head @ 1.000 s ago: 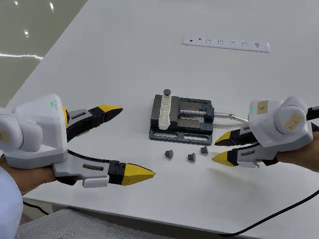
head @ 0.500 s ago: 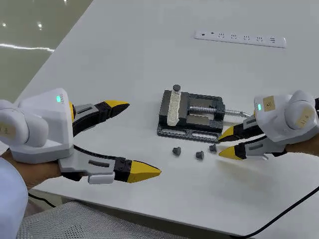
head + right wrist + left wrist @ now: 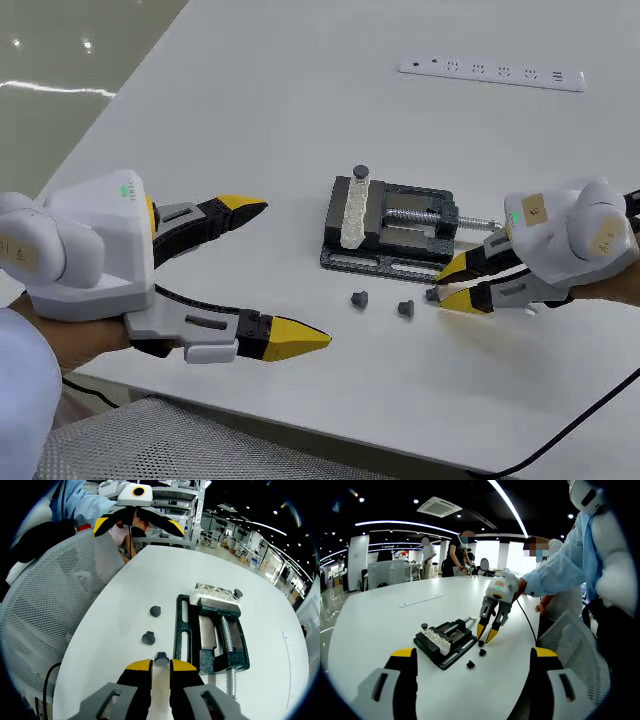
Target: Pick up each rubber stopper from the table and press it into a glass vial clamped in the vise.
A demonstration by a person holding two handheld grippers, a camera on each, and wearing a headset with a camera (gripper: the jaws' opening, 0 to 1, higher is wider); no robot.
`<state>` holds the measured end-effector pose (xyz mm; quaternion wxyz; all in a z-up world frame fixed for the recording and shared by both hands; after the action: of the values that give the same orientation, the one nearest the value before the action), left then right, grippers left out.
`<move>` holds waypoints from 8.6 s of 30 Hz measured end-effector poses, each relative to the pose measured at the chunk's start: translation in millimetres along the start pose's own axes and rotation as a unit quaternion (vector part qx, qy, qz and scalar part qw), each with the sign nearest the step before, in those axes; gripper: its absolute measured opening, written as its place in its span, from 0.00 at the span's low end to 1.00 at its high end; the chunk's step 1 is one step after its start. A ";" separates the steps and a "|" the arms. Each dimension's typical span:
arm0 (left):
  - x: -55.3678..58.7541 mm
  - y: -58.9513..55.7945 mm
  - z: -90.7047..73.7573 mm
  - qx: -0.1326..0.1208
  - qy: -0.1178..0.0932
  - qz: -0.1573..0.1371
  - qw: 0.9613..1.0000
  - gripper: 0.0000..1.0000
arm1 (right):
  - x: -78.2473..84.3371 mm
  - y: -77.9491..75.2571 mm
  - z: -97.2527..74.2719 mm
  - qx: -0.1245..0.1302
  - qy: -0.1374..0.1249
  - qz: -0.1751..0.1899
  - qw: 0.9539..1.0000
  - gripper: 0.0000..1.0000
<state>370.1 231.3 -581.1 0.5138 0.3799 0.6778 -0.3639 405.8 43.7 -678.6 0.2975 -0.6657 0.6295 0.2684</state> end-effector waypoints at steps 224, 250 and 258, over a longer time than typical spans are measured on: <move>-7.4 5.5 53.2 0.004 -0.062 0.020 0.998 0.23 | -148.2 -11.0 -27.5 -0.007 0.189 0.012 0.982 0.06; 10.4 43.7 34.9 -0.037 -0.034 0.005 0.999 0.55 | -137.2 -73.7 -7.9 0.024 0.208 -0.004 0.978 0.06; 15.0 46.0 32.1 -0.038 -0.025 0.002 0.999 0.63 | -134.9 -92.0 4.1 0.028 0.215 -0.016 0.976 0.06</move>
<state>421.7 225.6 -607.0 0.5451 0.3522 0.6774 -0.3464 489.0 141.0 -577.3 0.1777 -0.7096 0.6750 0.0963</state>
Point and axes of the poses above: the centre of the closed fingertips' face, and the gripper's own axes: z roughly forward along the fingers, y roughly to its left, x roughly out of its underside, the point moved 4 cm from there along -z, roughly backward along the fingers, and after that the axes turned 8 degrees about -y, right-handed, at the moved point
